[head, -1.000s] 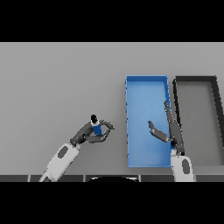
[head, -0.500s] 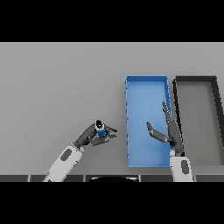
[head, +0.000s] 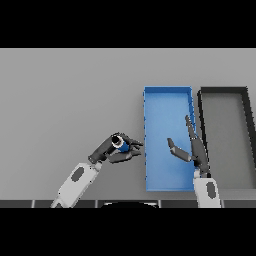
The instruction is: Pick up the blue pipe and place it into the blue bin.
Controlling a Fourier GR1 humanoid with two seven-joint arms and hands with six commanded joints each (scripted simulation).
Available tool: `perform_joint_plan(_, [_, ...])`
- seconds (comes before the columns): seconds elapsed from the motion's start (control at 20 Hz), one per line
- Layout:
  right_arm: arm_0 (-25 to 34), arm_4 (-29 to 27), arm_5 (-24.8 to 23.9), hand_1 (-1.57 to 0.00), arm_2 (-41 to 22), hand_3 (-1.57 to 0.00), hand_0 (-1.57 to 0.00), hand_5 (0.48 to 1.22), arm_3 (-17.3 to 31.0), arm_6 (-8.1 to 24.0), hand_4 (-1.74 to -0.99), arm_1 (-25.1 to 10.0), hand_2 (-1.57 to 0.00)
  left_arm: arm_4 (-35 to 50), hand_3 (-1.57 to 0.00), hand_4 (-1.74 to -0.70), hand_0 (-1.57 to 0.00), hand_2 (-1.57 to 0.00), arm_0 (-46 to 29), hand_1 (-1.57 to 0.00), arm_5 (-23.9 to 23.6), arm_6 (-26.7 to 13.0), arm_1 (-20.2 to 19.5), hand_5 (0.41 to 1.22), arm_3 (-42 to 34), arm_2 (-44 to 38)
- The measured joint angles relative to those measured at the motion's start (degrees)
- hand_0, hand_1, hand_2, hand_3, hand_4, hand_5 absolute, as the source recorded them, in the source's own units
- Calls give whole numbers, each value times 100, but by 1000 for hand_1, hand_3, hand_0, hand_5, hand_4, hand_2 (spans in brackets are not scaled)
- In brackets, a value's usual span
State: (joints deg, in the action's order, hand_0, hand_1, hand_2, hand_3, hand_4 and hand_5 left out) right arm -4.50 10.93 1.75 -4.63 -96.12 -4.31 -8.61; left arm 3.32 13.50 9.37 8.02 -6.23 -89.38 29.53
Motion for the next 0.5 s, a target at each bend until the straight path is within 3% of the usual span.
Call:
perform_joint_plan(0.25, [-47, 2, -25, 1, 42, 1, 1, 643, -12, -154, -1145, -36, 1, -69, -1568, -1466, -1567, -1568, 66, -1568, 168, -391, 65, 1220, -142, -48])
perform_joint_plan(0.4, [-751, 437, -519, 1, -162, 1, 1, 643, -518, -332, -1138, 308, 1, -138, -1570, -1466, -1569, -1570, 53, -1569, 235, -389, 135, 1220, -105, -96])
perform_joint_plan(0.5, [-1408, 870, -997, 1, -344, 1, 1, 643, -968, -357, -1188, 645, 1, -189, -1570, -1466, -1570, -1570, 59, -1570, 272, -395, 154, 1220, -103, -143])
